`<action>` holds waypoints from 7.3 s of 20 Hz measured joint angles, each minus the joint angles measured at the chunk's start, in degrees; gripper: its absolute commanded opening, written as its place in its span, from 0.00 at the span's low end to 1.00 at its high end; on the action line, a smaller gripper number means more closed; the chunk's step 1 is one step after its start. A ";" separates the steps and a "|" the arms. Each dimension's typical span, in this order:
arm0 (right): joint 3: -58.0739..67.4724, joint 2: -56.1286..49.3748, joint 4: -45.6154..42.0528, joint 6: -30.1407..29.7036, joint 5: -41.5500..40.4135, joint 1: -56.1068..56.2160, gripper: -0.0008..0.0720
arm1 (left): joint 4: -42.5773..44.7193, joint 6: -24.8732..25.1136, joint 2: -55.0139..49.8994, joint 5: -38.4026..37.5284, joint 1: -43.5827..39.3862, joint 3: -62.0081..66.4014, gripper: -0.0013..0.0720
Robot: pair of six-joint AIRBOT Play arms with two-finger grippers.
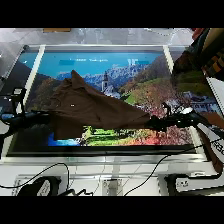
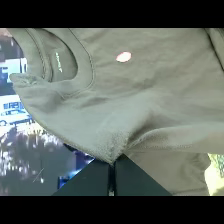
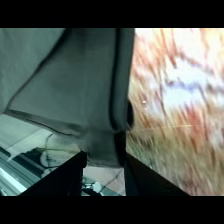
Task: Fold the clothes and pants, and hang the long-sleeved shirts on hangers.
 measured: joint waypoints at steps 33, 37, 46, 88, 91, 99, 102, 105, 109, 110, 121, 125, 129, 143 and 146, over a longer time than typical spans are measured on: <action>28.17 10.71 2.01 -2.03 15.13 3.30 0.03 | -4.11 0.00 6.91 1.81 0.02 8.72 0.03; 40.41 21.90 2.05 -0.57 12.70 3.30 0.03 | -4.39 0.00 14.62 12.00 0.07 13.46 0.03; 55.87 46.62 -2.29 0.11 -6.14 3.30 0.03 | -4.70 -1.03 32.87 47.01 0.07 15.76 0.03; 56.02 -11.41 -21.14 14.29 -11.34 6.14 0.03 | -4.35 6.47 -47.45 67.71 -28.22 32.22 0.03; 56.00 -11.32 -22.58 17.86 -13.75 5.31 0.03 | -4.33 6.38 -49.35 67.80 -28.94 35.52 0.03; 56.37 -11.06 -23.71 21.27 -14.69 4.68 0.76 | -11.67 6.56 -50.75 63.78 -28.83 37.44 0.91; 57.66 -10.25 -26.18 21.49 -11.85 3.41 0.76 | -14.12 6.93 -48.04 48.83 -25.92 37.55 0.46; 58.73 -8.35 -30.29 21.53 -7.28 0.81 0.07 | -7.41 6.69 -43.82 26.03 -20.90 37.55 0.06; 59.25 -5.33 -36.30 18.78 0.94 -3.98 0.03 | -2.62 3.63 -38.14 -1.73 -11.30 37.57 0.03; 59.23 -4.96 -37.44 17.88 3.23 -5.29 0.03 | -3.13 3.41 -37.40 -6.93 -8.92 37.42 0.03; 54.01 -3.89 -39.52 14.40 15.47 -13.16 0.03 | -16.81 2.84 -35.32 -23.02 4.07 10.01 0.03; 53.59 -3.89 -39.32 14.32 15.98 -13.29 0.03 | -17.90 3.37 -34.10 -15.50 2.86 1.73 0.03; 53.48 -3.89 -39.17 14.27 16.06 -13.33 0.03 | -19.06 3.58 -32.09 -8.50 4.37 -0.50 0.67; 53.42 -3.89 -38.51 14.23 15.89 -13.33 0.03 | -30.38 15.56 -35.54 0.35 5.70 -0.20 0.52; 53.42 -3.89 -38.45 14.23 16.24 -13.33 0.03 | -31.17 17.27 -36.96 0.66 4.24 -0.07 0.48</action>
